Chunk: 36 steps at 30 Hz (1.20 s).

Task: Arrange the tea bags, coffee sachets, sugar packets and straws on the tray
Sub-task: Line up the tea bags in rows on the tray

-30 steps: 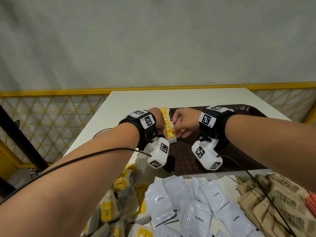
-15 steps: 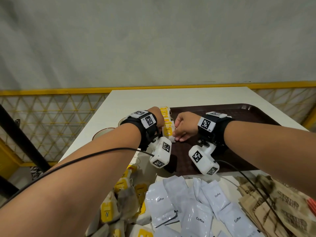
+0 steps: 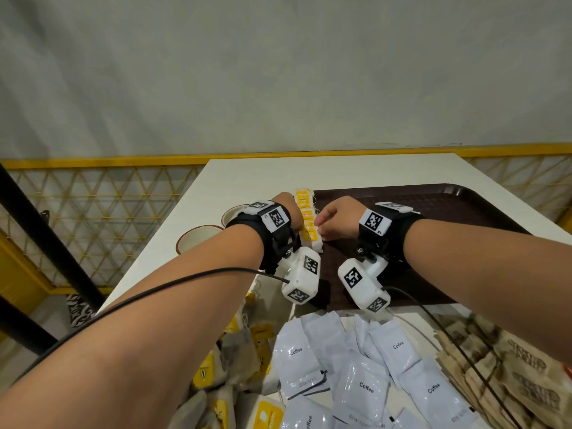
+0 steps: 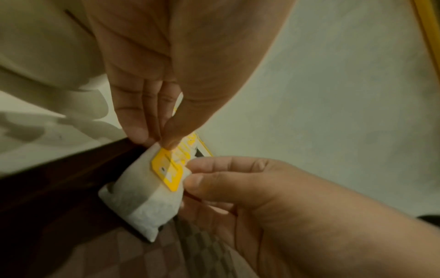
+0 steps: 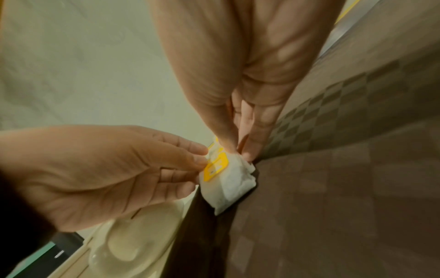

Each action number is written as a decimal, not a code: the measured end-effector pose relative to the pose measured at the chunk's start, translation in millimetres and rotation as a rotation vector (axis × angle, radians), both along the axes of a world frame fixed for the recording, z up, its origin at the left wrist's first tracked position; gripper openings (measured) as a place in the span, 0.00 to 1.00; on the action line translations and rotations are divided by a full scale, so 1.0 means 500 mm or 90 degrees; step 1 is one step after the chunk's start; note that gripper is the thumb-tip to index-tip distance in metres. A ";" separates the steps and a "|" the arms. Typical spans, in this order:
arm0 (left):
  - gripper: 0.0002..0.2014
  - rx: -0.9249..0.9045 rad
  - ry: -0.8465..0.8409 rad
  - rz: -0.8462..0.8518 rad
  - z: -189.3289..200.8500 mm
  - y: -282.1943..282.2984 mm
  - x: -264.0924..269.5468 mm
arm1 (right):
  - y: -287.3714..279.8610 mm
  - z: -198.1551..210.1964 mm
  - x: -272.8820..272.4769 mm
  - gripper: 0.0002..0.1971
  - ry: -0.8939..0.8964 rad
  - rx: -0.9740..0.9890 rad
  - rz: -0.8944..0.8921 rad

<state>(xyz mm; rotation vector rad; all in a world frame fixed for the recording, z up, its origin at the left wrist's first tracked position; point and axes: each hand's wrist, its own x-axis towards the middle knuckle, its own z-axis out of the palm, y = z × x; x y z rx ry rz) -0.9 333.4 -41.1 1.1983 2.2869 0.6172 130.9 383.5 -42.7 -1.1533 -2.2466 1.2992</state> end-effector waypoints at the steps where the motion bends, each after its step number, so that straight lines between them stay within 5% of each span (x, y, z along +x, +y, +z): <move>1: 0.04 0.004 -0.004 0.002 0.000 0.001 0.000 | -0.001 0.000 -0.002 0.06 -0.005 0.018 -0.003; 9: 0.11 0.020 0.019 0.051 -0.025 0.036 -0.017 | 0.009 0.015 0.011 0.02 -0.006 0.015 -0.004; 19: 0.10 0.029 0.025 0.035 -0.017 0.031 -0.015 | 0.002 0.006 0.005 0.09 -0.070 -0.004 0.105; 30: 0.18 0.015 0.016 -0.011 -0.007 0.017 -0.014 | 0.040 0.059 -0.007 0.07 -0.242 -0.030 0.189; 36: 0.13 0.031 0.023 0.011 0.003 0.025 -0.010 | 0.040 0.081 -0.012 0.08 -0.233 -0.029 0.177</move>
